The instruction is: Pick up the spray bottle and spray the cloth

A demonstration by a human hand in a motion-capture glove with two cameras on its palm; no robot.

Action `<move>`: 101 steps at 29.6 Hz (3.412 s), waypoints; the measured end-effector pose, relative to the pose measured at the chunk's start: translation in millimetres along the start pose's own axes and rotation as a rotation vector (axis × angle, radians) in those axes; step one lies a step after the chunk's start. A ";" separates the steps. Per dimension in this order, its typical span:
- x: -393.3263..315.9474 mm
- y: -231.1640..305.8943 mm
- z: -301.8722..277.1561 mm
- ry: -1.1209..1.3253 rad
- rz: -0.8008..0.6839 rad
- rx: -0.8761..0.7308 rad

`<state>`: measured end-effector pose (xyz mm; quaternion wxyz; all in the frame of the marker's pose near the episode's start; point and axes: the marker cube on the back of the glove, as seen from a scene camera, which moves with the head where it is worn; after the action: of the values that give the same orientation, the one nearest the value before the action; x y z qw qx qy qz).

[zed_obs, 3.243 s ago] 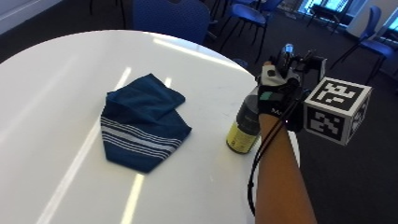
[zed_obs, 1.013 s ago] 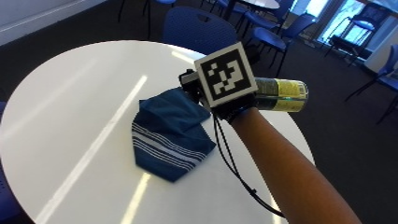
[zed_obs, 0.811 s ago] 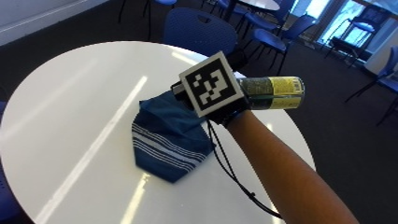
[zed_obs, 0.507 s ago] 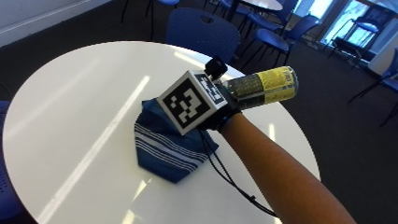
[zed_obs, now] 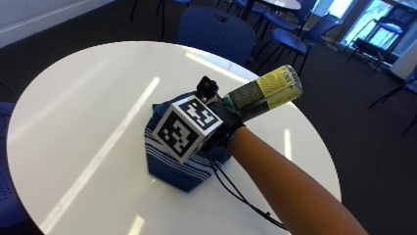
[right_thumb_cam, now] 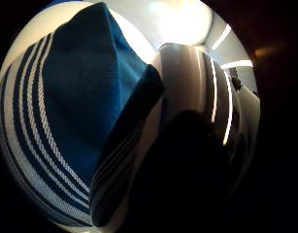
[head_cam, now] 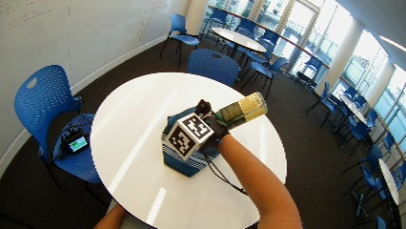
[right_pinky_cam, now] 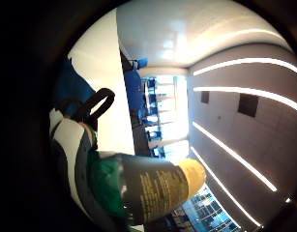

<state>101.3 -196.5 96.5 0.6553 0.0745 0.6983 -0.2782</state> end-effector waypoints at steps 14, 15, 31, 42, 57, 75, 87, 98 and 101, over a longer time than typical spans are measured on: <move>-2.1 -1.4 -5.6 0.003 -0.012 0.018; -2.5 -1.3 -5.7 0.003 -0.012 0.017; 31.1 -19.7 -23.5 -0.205 0.190 0.047; 69.5 -46.3 -54.5 -0.707 0.531 0.120; 121.6 -75.4 -58.3 -1.599 1.006 0.267; 86.0 -89.4 -27.1 -1.916 1.205 0.222; 72.9 -86.2 -10.0 -1.884 1.232 0.158; 85.2 -86.7 -15.2 -1.886 1.254 0.200; 87.6 -89.9 -14.2 -1.885 1.261 0.187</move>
<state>35.4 -287.5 38.7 0.9344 0.2222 -0.2578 0.1050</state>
